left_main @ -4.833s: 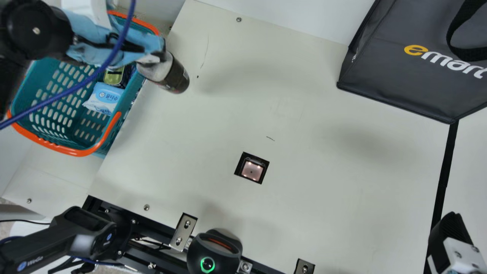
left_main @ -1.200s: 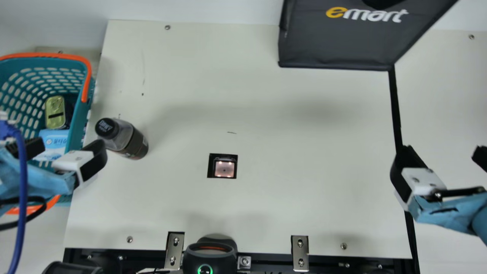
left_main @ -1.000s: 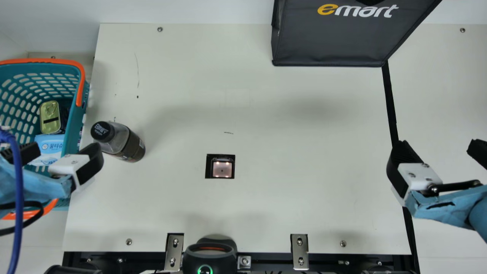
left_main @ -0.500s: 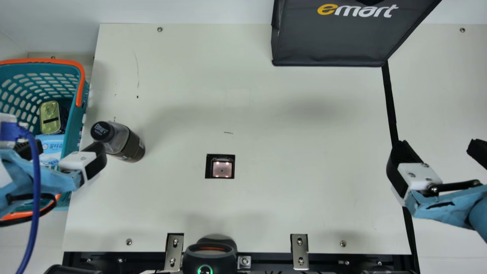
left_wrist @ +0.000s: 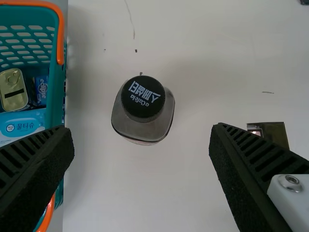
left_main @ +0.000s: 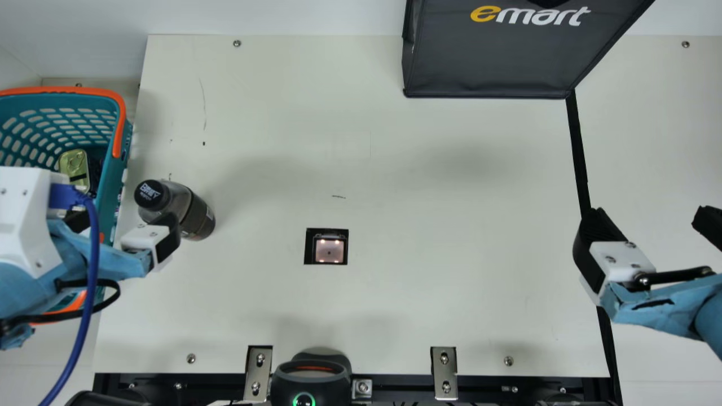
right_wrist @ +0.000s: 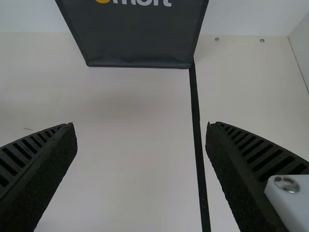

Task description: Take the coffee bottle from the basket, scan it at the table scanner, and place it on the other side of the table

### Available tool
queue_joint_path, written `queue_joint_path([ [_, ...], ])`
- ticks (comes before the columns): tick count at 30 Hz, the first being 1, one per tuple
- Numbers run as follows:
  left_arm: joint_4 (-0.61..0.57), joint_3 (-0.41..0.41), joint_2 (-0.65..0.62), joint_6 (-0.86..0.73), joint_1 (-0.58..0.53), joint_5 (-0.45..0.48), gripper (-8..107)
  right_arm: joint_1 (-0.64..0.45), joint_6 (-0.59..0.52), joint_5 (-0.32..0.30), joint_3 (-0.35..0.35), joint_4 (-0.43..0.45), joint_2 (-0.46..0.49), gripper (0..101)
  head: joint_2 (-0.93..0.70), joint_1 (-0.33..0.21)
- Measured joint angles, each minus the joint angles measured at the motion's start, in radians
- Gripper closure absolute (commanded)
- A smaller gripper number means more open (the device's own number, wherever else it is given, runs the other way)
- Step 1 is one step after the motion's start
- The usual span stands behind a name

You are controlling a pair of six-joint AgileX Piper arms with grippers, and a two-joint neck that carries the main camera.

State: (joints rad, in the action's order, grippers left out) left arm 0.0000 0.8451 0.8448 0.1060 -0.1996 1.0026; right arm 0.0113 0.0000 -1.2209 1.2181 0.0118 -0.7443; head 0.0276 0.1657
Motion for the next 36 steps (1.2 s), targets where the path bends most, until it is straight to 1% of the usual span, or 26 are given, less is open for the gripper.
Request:
queue_joint_path([
  [13,-0.034,-0.096,0.024,-0.037,0.017,-0.156,9,0.000,0.000,0.000,0.000,0.000,0.000,6,0.000,0.000],
  [23,-0.057,-0.146,0.078,-0.079,0.048,-0.294,9,0.000,0.000,0.000,0.000,0.000,0.000,6,0.000,0.000],
  [30,-0.078,-0.168,0.118,-0.106,0.066,-0.370,9,0.000,0.000,0.000,0.000,0.000,0.000,6,0.000,0.000],
  [36,-0.084,-0.175,0.137,-0.106,0.075,-0.394,49,0.000,0.000,0.000,0.000,0.000,0.000,6,0.000,0.000],
])
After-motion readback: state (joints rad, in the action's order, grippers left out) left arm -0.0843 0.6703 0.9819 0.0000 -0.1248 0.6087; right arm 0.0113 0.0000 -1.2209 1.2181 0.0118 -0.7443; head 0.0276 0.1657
